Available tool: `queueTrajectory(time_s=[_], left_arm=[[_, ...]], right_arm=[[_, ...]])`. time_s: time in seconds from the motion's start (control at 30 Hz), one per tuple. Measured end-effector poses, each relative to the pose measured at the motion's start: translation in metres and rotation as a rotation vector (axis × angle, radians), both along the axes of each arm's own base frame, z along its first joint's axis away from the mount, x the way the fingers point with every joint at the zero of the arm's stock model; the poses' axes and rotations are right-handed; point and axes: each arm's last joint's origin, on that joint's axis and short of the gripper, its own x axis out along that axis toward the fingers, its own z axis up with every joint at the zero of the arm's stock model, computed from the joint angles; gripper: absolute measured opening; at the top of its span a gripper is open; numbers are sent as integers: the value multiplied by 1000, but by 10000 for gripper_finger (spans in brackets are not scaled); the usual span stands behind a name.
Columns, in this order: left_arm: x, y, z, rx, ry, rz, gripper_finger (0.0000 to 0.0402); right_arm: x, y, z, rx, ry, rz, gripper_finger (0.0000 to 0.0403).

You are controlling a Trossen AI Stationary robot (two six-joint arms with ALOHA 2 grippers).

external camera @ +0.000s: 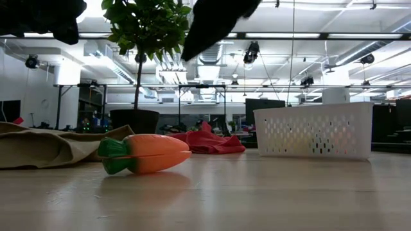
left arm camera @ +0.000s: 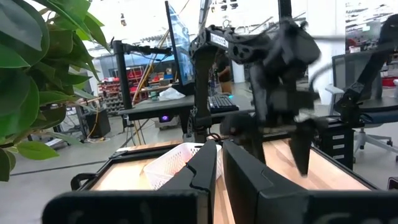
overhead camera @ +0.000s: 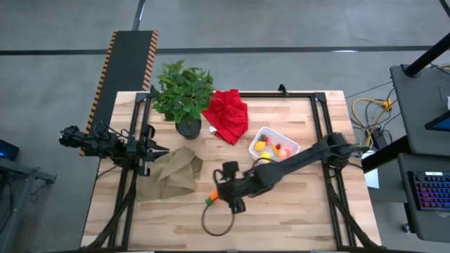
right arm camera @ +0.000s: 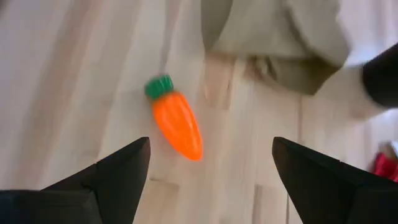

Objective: Pick and placing Produce into tupperware
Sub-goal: Put the orange carrot into the white bin

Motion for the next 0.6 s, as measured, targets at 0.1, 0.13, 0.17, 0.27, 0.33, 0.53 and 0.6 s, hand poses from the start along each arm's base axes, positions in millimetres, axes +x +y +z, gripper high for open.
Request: queueTrajectory(time_s=[0.1, 0.13, 0.17, 0.27, 0.33, 0.53, 0.6], left_arm=[[0, 0, 0, 1, 1, 0, 15], [0, 0, 0, 0, 1, 0, 15], [0, 0, 0, 0, 1, 0, 15], [0, 0, 0, -9, 2, -1, 15], [0, 0, 0, -21, 2, -3, 15], [0, 0, 0, -22, 3, -3, 15], [0, 0, 0, -22, 3, -3, 15]], right_arm=[[17, 3, -15, 3, 67, 33, 329], [22, 5, -21, 13, 86, 55, 329], [26, 7, -24, 23, 100, 77, 329], [35, 12, -37, 9, 137, 115, 329], [41, 13, -42, -2, 146, 126, 329], [55, 11, -58, -29, 156, 131, 329], [59, 8, -66, -35, 169, 128, 329]])
